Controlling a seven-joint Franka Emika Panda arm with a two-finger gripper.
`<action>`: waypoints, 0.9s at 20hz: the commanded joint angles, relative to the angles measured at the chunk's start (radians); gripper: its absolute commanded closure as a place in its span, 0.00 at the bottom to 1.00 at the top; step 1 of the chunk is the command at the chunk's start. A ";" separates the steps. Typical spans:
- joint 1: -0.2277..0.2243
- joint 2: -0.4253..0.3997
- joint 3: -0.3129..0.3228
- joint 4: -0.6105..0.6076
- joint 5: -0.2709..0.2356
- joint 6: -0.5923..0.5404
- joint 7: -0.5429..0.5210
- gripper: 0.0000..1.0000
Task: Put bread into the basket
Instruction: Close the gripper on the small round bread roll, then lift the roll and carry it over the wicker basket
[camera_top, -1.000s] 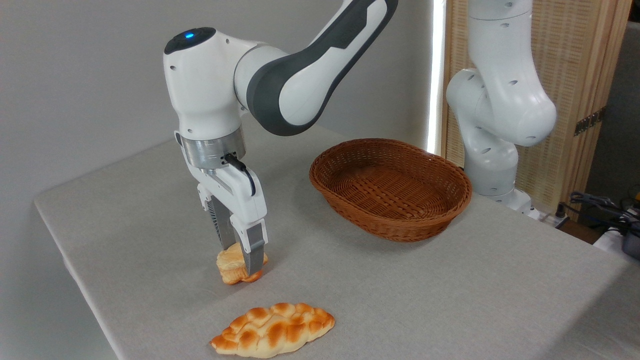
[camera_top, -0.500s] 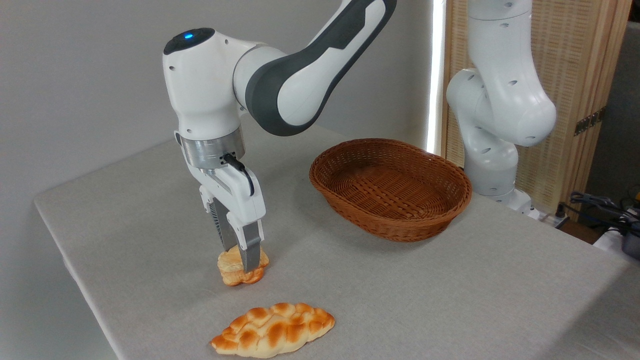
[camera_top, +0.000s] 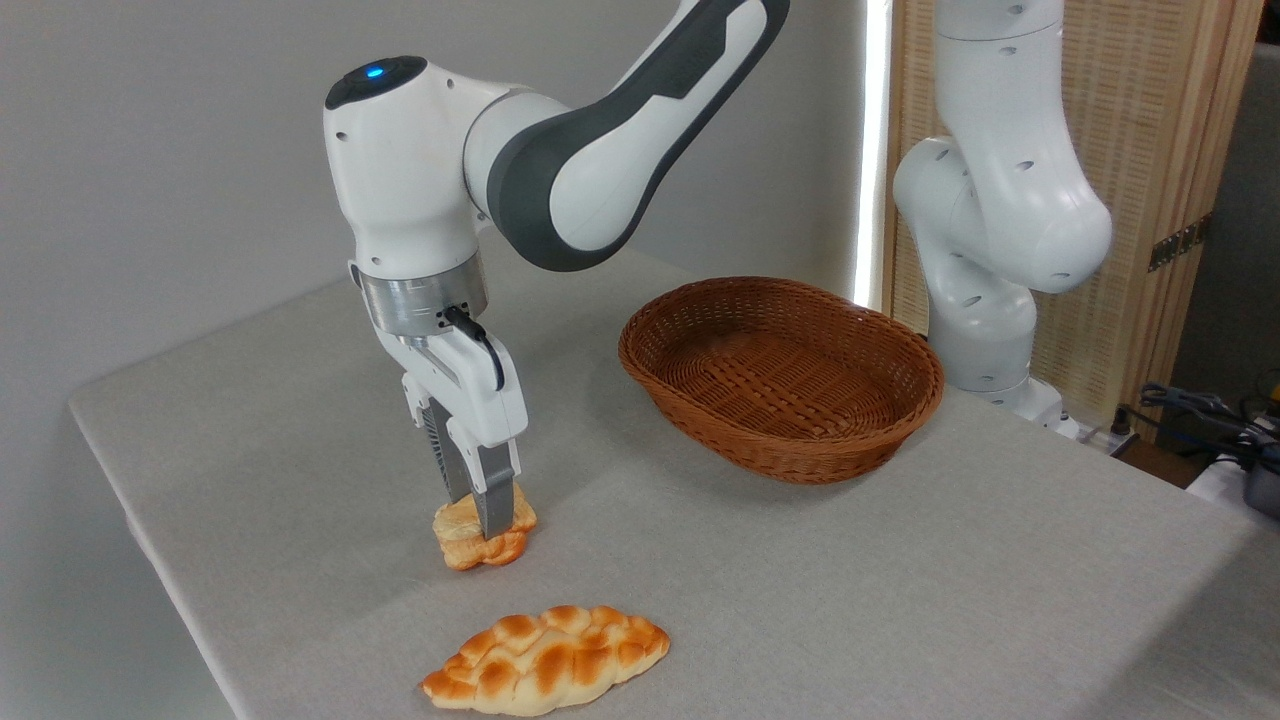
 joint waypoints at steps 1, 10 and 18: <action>0.001 0.002 -0.001 0.002 0.017 0.013 0.008 0.51; 0.004 -0.125 -0.001 0.005 0.002 -0.112 0.000 0.51; -0.039 -0.265 -0.003 -0.005 -0.001 -0.357 -0.009 0.49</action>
